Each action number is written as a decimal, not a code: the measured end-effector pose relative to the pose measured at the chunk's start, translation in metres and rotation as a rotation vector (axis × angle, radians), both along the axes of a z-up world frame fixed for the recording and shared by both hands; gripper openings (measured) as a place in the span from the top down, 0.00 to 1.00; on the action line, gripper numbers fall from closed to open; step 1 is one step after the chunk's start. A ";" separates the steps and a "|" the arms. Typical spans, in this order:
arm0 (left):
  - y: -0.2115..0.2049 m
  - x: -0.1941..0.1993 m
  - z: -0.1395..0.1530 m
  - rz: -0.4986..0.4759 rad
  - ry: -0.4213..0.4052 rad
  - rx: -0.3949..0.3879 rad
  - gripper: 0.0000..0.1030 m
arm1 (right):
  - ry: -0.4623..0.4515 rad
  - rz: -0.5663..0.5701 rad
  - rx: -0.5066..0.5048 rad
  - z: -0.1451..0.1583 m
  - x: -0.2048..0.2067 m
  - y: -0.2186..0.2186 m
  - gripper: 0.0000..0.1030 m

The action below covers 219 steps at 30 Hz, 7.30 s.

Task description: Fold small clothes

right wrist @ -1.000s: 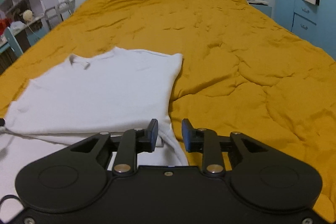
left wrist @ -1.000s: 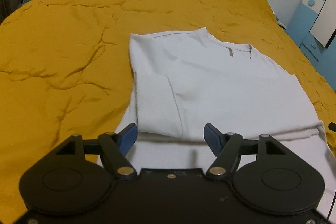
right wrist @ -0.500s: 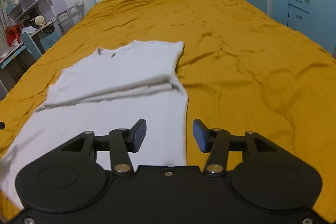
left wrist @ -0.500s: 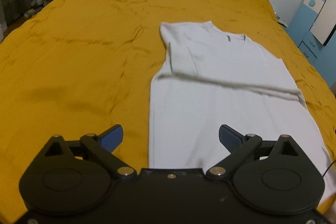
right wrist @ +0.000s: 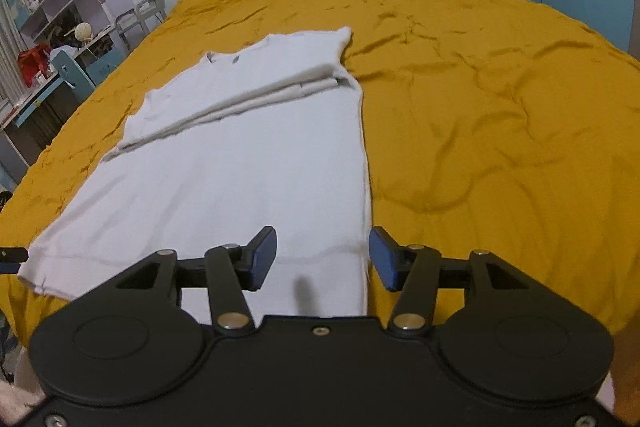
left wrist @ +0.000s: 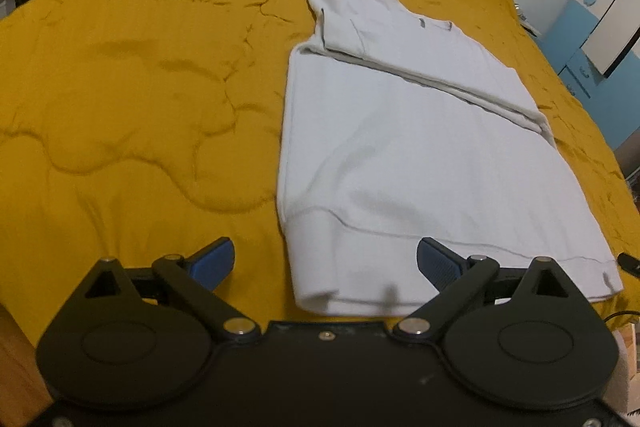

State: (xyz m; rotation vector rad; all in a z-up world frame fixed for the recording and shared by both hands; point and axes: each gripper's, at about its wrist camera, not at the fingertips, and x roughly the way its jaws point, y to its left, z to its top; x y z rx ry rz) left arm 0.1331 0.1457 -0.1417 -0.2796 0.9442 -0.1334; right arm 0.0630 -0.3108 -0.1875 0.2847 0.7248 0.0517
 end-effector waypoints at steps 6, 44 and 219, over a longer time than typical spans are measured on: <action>0.003 -0.003 -0.009 0.013 0.015 -0.061 0.03 | 0.030 -0.010 0.000 -0.015 -0.014 0.001 0.47; 0.035 -0.010 -0.018 0.084 -0.020 -0.306 0.98 | 0.008 -0.028 0.178 -0.017 -0.017 -0.003 0.91; 0.020 0.222 -0.037 0.050 -0.022 -0.324 0.10 | 0.010 -0.057 0.346 -0.008 0.202 -0.037 0.47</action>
